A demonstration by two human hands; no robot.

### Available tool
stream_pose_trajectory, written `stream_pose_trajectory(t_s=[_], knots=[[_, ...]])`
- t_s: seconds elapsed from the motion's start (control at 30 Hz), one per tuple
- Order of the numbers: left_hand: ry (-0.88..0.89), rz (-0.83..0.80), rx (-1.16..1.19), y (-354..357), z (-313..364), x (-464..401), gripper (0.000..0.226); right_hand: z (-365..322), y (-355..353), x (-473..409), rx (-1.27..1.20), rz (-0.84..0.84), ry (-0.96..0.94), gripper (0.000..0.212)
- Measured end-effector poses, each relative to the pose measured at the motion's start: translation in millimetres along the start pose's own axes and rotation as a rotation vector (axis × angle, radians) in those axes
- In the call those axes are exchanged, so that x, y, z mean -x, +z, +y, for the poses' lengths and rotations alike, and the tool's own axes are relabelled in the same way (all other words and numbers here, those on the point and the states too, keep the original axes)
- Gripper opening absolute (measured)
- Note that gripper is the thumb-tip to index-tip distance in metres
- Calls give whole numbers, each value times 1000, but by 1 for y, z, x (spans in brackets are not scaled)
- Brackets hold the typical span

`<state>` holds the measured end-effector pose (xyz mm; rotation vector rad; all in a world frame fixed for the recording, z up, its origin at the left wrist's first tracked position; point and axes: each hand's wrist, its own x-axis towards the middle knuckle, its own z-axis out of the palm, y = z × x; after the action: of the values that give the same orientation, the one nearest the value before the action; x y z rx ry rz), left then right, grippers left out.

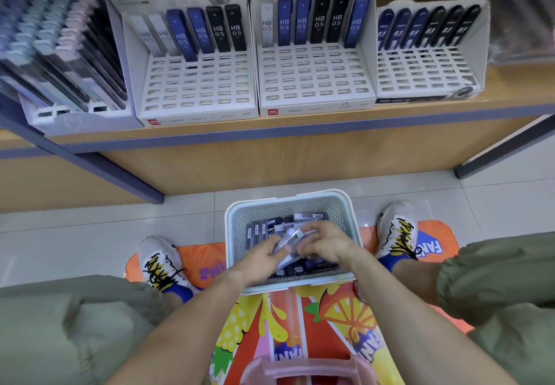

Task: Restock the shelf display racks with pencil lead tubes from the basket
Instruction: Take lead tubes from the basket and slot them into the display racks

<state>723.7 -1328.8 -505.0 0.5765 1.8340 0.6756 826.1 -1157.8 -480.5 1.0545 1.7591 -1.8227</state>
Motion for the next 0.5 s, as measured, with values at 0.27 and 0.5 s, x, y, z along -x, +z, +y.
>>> stream_pose_trajectory(t_s=[0.27, 0.5], knots=[[166, 165, 704, -42, 103, 36, 19, -99, -22, 39, -366, 371, -440, 30], [414, 196, 725, -118, 165, 129, 27, -211, -1, 113, -450, 372, -779, 23]])
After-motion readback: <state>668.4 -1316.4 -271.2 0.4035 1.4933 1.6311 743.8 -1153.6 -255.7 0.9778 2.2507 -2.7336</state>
